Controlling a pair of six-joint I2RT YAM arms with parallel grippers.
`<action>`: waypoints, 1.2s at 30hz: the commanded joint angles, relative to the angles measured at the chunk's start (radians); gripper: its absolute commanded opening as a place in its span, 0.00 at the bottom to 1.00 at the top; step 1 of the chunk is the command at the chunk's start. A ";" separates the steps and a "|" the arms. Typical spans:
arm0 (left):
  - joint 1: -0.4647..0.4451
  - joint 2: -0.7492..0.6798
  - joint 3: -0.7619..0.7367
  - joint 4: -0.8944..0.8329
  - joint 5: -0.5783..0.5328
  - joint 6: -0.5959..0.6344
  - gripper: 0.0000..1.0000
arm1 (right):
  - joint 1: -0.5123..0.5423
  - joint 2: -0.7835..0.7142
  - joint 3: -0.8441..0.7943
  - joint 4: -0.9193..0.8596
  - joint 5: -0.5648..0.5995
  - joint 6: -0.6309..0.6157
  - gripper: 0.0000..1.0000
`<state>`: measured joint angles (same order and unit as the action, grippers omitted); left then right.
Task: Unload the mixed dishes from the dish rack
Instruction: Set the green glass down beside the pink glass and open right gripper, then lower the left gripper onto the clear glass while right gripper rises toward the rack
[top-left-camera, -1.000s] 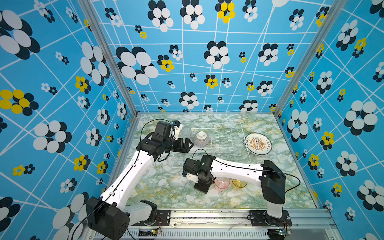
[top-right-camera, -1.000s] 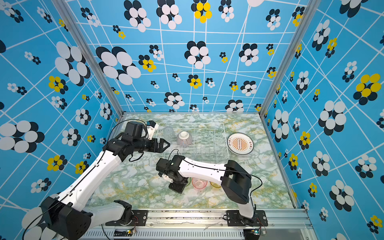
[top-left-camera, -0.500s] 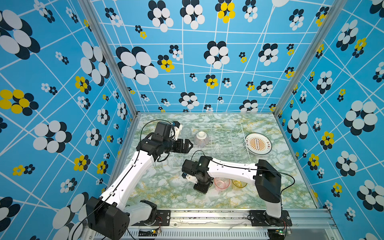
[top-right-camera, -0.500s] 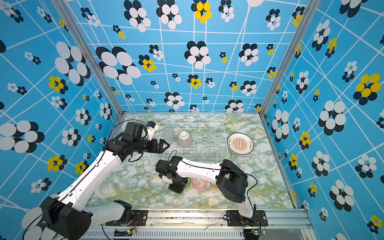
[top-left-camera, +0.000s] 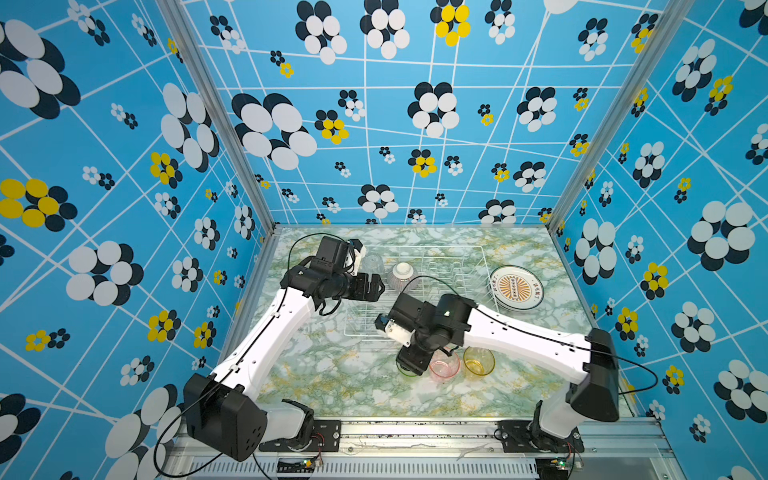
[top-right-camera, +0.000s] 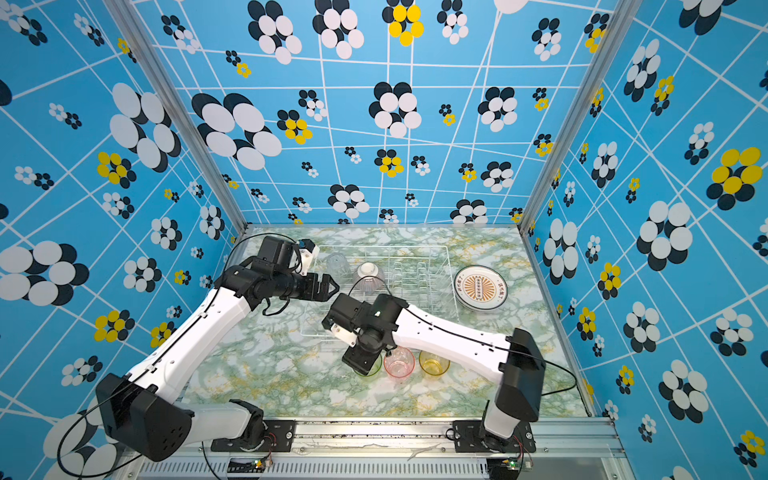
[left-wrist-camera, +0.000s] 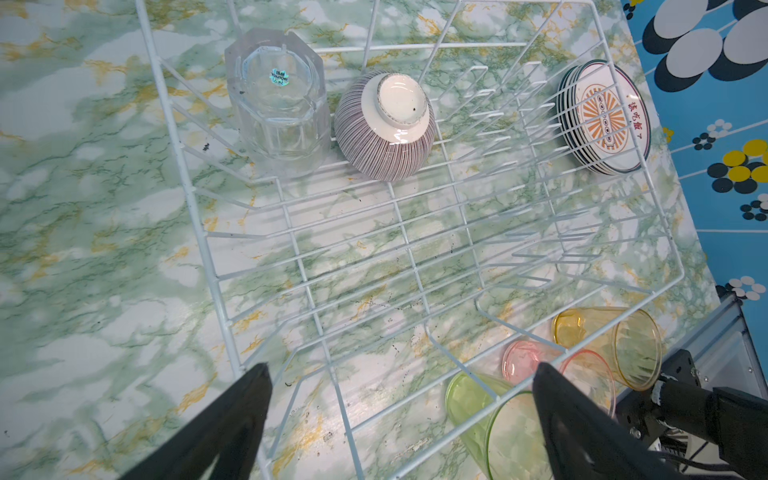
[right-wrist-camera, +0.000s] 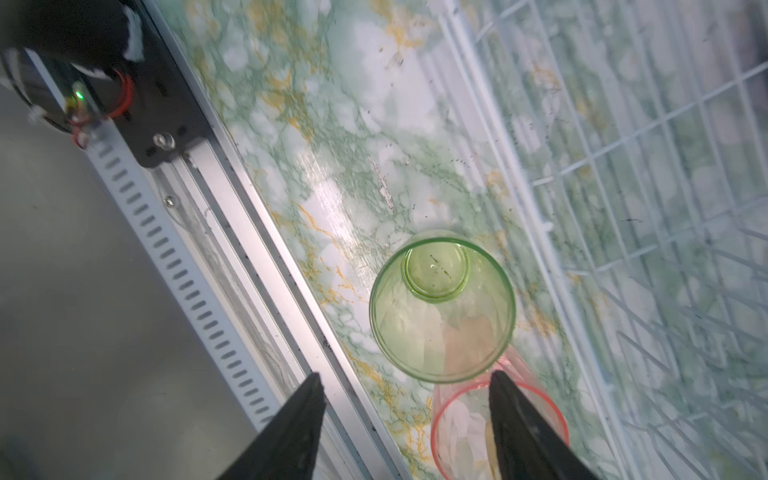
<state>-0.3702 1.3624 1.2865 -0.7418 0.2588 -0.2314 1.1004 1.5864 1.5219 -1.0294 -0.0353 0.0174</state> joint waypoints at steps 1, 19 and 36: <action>-0.037 0.075 0.083 -0.042 -0.092 0.040 0.99 | -0.085 -0.153 -0.052 0.056 0.025 0.046 0.75; -0.015 0.763 0.748 -0.335 -0.353 0.067 0.99 | -0.418 -0.428 -0.280 0.317 0.002 0.104 0.84; 0.016 0.950 0.910 -0.388 -0.300 0.069 0.96 | -0.503 -0.371 -0.325 0.411 -0.096 0.106 0.84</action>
<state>-0.3599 2.2784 2.1624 -1.0912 -0.0601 -0.1776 0.6079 1.1999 1.2037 -0.6502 -0.0998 0.1165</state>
